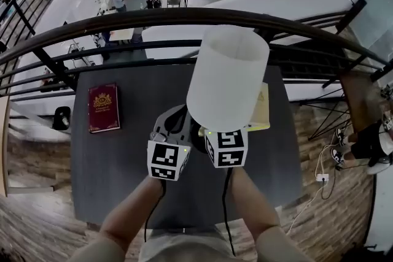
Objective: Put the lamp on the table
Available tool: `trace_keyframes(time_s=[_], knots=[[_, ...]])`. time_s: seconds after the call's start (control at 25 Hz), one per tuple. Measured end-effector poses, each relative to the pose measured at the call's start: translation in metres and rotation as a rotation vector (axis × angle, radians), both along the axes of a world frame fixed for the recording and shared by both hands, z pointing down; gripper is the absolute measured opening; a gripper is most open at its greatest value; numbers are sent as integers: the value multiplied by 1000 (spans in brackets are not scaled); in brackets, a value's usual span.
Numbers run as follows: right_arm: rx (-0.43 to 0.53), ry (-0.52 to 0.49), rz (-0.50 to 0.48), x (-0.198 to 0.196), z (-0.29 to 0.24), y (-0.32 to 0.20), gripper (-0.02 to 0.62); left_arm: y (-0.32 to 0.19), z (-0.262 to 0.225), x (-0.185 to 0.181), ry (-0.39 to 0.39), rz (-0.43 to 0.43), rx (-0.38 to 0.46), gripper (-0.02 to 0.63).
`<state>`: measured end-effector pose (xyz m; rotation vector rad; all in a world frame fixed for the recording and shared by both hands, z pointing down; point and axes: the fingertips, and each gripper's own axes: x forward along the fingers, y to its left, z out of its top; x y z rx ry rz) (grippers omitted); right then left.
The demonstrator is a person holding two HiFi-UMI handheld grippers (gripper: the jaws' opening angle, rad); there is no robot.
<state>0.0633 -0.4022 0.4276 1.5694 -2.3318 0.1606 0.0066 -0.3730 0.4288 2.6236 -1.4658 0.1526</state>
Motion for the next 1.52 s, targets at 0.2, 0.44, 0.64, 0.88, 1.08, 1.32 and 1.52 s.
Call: trace_keyframes(time_s=[0.2,0.44,0.64,0.88,1.08,1.32,1.52], knots=[[33,-29,42,20,23,-67,66,-65,22,22,64,43,80,5],[64,-63,90,40,67,-125,66,-134,63,27,35,28,88,5],[76,-20,106,43,108,-159,66,-174,114,34,-12,4,41,5],[93,-30,87,34,153,-176,66,-191,158,42,55,-4,0,5],[130,-48,66,28,168,-178,66,-192,170,48,75,11,42,5],[224,-63,61,26,167,-170,66,-190,178,46,95,17,28,5],[300,-96,47,26,170,-159,66,-183,185,48,101,25,10,5]])
